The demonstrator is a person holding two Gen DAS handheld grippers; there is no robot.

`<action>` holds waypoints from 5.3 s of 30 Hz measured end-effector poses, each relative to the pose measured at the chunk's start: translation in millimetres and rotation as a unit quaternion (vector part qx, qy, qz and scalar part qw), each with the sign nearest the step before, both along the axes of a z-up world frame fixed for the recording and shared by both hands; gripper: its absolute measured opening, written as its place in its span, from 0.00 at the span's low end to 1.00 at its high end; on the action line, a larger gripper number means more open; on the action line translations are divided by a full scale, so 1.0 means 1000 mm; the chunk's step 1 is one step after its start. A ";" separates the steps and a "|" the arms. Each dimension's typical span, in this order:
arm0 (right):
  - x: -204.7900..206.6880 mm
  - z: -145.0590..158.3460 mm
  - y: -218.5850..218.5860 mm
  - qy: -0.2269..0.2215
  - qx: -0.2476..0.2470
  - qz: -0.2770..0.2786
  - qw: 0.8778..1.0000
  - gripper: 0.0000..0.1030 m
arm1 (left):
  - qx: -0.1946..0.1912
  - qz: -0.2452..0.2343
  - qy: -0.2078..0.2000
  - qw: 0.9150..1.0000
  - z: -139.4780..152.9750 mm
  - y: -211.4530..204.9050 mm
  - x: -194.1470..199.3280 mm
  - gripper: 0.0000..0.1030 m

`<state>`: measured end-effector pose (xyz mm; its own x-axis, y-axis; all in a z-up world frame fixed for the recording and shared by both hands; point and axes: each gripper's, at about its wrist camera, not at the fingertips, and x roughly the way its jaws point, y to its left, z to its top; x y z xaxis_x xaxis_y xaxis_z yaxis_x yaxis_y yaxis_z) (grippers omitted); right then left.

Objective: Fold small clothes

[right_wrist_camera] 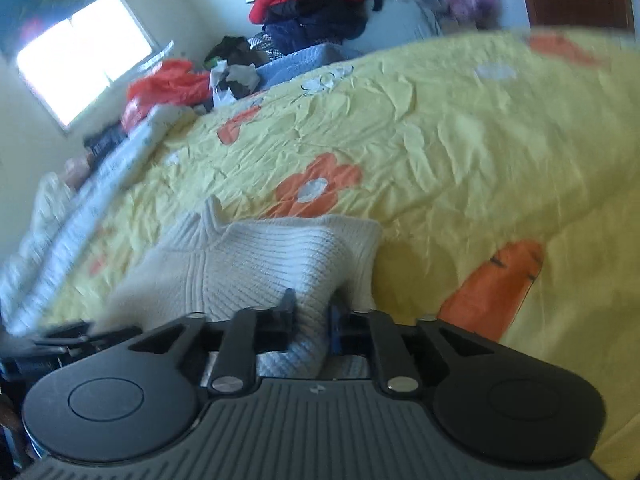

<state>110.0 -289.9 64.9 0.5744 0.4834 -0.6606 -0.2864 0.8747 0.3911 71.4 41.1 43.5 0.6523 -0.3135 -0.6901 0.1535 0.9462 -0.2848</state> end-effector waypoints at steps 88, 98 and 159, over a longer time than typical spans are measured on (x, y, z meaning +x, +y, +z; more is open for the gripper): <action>-0.228 -0.057 0.076 -0.109 -0.188 -0.114 0.969 1.00 | 0.140 0.022 -0.065 0.988 -0.042 -0.018 -0.174 1.00; -0.229 -0.057 0.076 -0.109 -0.188 -0.114 0.969 1.00 | 0.141 0.022 -0.066 0.988 -0.042 -0.018 -0.173 1.00; -0.233 -0.056 0.078 -0.112 -0.189 -0.116 0.969 0.99 | 0.140 0.023 -0.066 0.988 -0.042 -0.019 -0.175 1.00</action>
<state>-122.6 -211.5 8.8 0.7875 0.0711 -0.6122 -0.1048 0.9943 -0.0194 -103.5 22.3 1.7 0.7515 -0.0911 -0.6535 0.1276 0.9918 0.0085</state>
